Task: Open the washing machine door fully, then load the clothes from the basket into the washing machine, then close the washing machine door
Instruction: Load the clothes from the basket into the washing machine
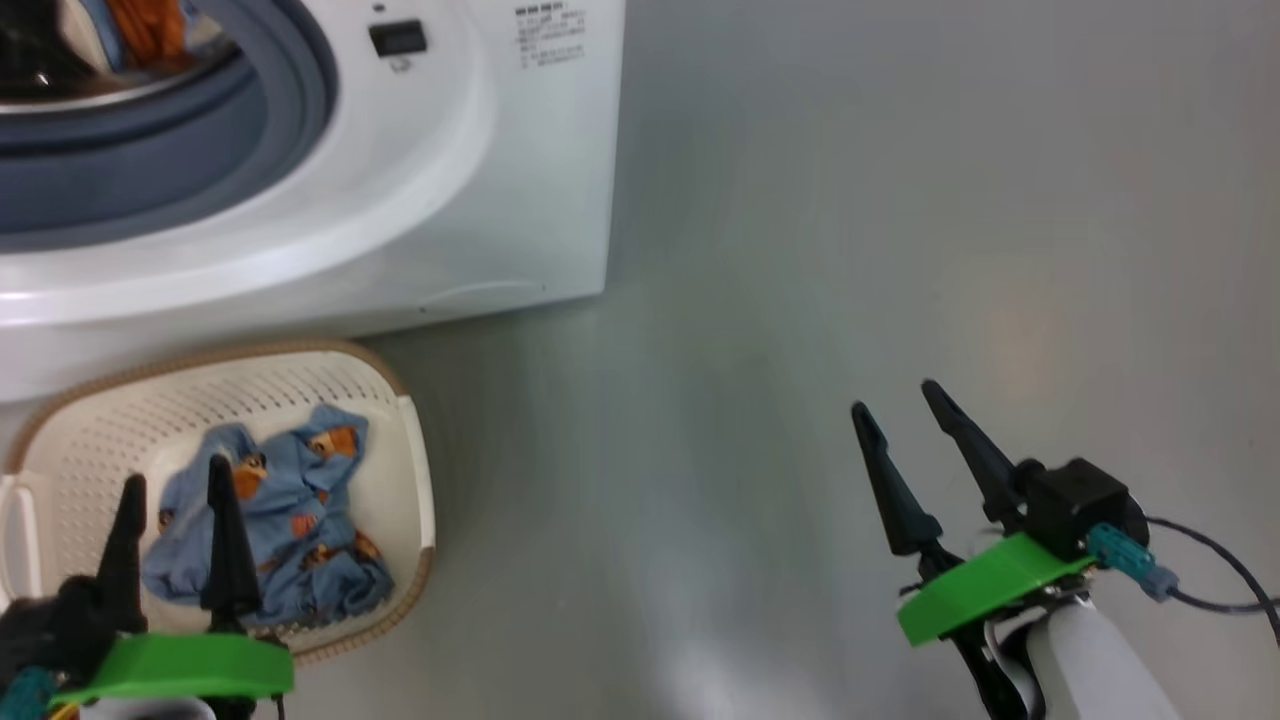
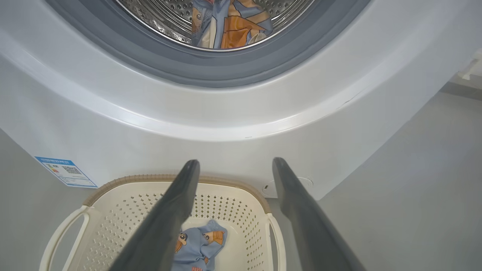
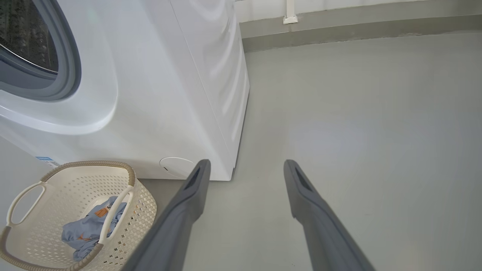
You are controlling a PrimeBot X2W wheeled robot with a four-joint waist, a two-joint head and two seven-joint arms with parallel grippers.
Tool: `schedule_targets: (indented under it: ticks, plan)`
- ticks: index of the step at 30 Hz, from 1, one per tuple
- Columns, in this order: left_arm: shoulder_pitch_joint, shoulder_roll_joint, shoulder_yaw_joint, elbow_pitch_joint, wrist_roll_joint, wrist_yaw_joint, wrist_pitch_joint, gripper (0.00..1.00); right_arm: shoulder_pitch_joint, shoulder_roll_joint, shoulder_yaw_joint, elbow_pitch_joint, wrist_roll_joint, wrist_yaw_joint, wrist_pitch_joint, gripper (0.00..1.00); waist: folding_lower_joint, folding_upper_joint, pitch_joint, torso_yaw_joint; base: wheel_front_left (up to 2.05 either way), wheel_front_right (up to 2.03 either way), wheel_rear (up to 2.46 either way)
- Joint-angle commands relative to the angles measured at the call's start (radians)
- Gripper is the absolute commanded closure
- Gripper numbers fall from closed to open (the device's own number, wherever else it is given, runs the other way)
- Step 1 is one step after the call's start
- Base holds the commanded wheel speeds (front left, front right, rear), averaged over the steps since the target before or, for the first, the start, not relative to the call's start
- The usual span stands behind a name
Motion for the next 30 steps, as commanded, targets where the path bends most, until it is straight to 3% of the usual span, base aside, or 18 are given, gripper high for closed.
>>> schedule_targets:
  ticks: [1, 21, 30]
  plan:
    - [-0.030, 0.010, 0.035, -0.005, 0.012, -0.006, -0.006, 0.00, -0.017, 0.008, 0.031, -0.018, -0.008, 0.003, -0.008, 0.00, -0.0002, 0.0000, 0.074, -0.008, 0.00, 0.00, 0.00]
    - [-0.237, 0.015, 0.137, 0.261, 0.087, -0.044, -0.006, 0.00, -0.114, 0.017, 0.055, -0.021, 0.001, 0.003, -0.008, 0.00, -0.0002, 0.0000, 0.265, -0.022, 0.00, 0.00, 0.00]
    - [-0.321, 0.057, 0.178, 0.410, 0.096, -0.051, -0.006, 0.00, -0.144, 0.022, 0.065, -0.030, 0.004, 0.003, -0.008, 0.00, -0.0002, 0.0000, 0.336, -0.034, 0.00, 0.00, 0.00]
